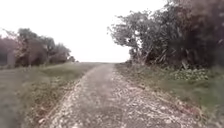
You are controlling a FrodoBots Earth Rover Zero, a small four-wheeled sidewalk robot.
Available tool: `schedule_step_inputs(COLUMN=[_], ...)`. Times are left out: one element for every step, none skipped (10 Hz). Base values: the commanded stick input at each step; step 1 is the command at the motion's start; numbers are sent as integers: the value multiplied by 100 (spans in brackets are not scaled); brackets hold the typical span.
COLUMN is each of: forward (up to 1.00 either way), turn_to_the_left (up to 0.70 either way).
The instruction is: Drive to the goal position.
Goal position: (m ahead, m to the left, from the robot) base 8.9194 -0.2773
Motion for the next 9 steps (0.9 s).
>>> schedule_step_inputs(forward=[70,70,70,70,70,70,70,70,70], turn_to_the_left=[0,0,0,0,0,0,0,0,0])
